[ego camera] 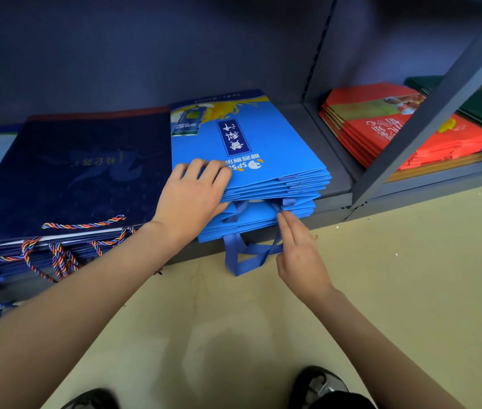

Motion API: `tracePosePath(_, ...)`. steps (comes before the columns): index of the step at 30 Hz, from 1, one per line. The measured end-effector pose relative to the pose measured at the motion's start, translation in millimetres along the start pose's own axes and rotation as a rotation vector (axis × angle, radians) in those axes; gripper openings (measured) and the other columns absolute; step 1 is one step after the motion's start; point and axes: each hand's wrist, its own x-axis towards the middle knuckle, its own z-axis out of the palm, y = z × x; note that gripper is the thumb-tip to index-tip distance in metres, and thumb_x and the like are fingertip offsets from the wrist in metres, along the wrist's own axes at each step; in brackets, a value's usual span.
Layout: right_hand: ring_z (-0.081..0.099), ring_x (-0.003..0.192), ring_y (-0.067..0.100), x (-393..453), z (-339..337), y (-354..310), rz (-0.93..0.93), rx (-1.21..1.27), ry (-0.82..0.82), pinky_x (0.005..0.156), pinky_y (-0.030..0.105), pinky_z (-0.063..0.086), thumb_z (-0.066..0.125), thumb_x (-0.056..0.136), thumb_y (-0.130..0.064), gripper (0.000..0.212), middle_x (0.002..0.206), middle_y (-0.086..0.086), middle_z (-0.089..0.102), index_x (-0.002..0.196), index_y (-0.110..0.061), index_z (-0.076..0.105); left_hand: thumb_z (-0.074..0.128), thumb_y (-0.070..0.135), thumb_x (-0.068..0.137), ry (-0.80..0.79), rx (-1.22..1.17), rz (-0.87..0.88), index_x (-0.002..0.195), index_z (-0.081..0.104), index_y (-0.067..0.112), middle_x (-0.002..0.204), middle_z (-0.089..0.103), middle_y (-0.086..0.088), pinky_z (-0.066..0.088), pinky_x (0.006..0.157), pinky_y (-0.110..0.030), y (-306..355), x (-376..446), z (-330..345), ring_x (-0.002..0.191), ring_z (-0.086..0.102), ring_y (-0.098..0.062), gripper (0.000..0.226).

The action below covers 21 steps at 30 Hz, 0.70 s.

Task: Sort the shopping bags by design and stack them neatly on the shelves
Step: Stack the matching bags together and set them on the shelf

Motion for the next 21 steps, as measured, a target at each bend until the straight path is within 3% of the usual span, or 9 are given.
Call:
tracePosePath(2, 0.056, 0.115, 0.035, 5, 5, -1, 0.025, -0.087, -0.083, 0.092, 0.049, 0.048, 0.069, 0.058, 0.0, 0.069, 0.127, 0.021, 0.056, 0.125, 0.007, 0.053, 0.076, 0.044, 0.065, -0.001, -0.005, -0.001, 0.107, 0.055, 0.01, 0.108, 0.064, -0.003, 0.046, 0.068, -0.033, 0, 0, 0, 0.086, 0.06, -0.025, 0.059)
tracePosePath(4, 0.054, 0.119, 0.033, 9, 7, -5, 0.029, -0.142, -0.111, 0.096, 0.045, 0.045, 0.076, 0.055, -0.003, 0.078, 0.132, 0.018, 0.054, 0.128, 0.005, 0.051, 0.076, 0.044, 0.064, -0.007, -0.007, -0.004, 0.107, 0.057, 0.01, 0.108, 0.064, -0.003, 0.046, 0.067, -0.033, 0, 1, 0, 0.086, 0.06, -0.025, 0.058)
tracePosePath(7, 0.018, 0.143, 0.026, 21, 5, -14, 0.013, -0.078, -0.168, 0.114, 0.035, 0.021, 0.055, 0.081, -0.005, 0.078, 0.156, 0.01, 0.013, 0.148, -0.003, 0.015, 0.077, 0.045, 0.063, -0.011, -0.013, -0.006, 0.107, 0.055, 0.01, 0.107, 0.064, -0.003, 0.046, 0.067, -0.033, 1, 1, 0, 0.085, 0.06, -0.025, 0.06)
tracePosePath(9, 0.007, 0.145, 0.022, 23, 2, -17, 0.009, -0.009, -0.173, 0.115, 0.029, 0.013, 0.046, 0.086, -0.004, 0.074, 0.157, 0.008, 0.003, 0.149, -0.005, 0.008, 0.078, 0.045, 0.063, -0.002, -0.02, -0.005, 0.107, 0.053, 0.01, 0.107, 0.064, -0.003, 0.047, 0.068, -0.033, 2, 1, 0, 0.085, 0.06, -0.025, 0.062)
tracePosePath(11, 0.019, 0.143, 0.023, 18, -2, -20, -0.005, 0.073, -0.102, 0.114, 0.023, 0.013, 0.043, 0.084, 0.002, 0.066, 0.155, 0.012, 0.017, 0.146, -0.001, 0.021, 0.078, 0.046, 0.063, 0.004, -0.013, -0.007, 0.108, 0.049, 0.01, 0.107, 0.064, -0.003, 0.046, 0.068, -0.033, 1, 0, 1, 0.086, 0.06, -0.025, 0.064)
tracePosePath(13, 0.046, 0.127, 0.027, 8, -4, -23, -0.016, 0.118, 0.028, 0.108, 0.024, 0.028, 0.039, 0.078, 0.0, 0.055, 0.139, 0.018, 0.046, 0.132, 0.004, 0.046, 0.077, 0.048, 0.063, -0.001, -0.002, -0.007, 0.108, 0.047, 0.011, 0.107, 0.064, -0.002, 0.046, 0.068, -0.032, 0, 1, 0, 0.086, 0.06, -0.024, 0.066)
tracePosePath(14, 0.051, 0.118, 0.028, 3, -5, -25, -0.049, 0.139, 0.091, 0.103, 0.028, 0.032, 0.035, 0.075, -0.004, 0.052, 0.13, 0.019, 0.054, 0.124, 0.003, 0.053, 0.077, 0.048, 0.063, -0.006, -0.002, -0.005, 0.108, 0.047, 0.011, 0.107, 0.063, -0.002, 0.046, 0.068, -0.032, 0, 1, 0, 0.087, 0.06, -0.024, 0.066)
tracePosePath(17, 0.048, 0.107, 0.027, 0, -9, -35, -0.168, 0.146, 0.057, 0.09, 0.036, 0.046, 0.03, 0.072, -0.014, 0.056, 0.124, 0.018, 0.054, 0.12, -0.005, 0.057, 0.076, 0.049, 0.063, -0.022, 0.006, -0.01, 0.109, 0.045, 0.012, 0.108, 0.063, -0.001, 0.046, 0.069, -0.032, 1, 1, -1, 0.088, 0.06, -0.024, 0.067)
tracePosePath(21, 0.042, 0.112, 0.022, 10, 3, -44, -0.233, 0.031, 0.02, 0.087, 0.036, 0.047, 0.03, 0.072, -0.015, 0.062, 0.128, 0.007, 0.051, 0.13, -0.015, 0.051, 0.075, 0.049, 0.063, -0.018, 0.011, -0.002, 0.109, 0.046, 0.012, 0.107, 0.063, -0.001, 0.046, 0.069, -0.031, 0, 1, -1, 0.087, 0.06, -0.024, 0.066)
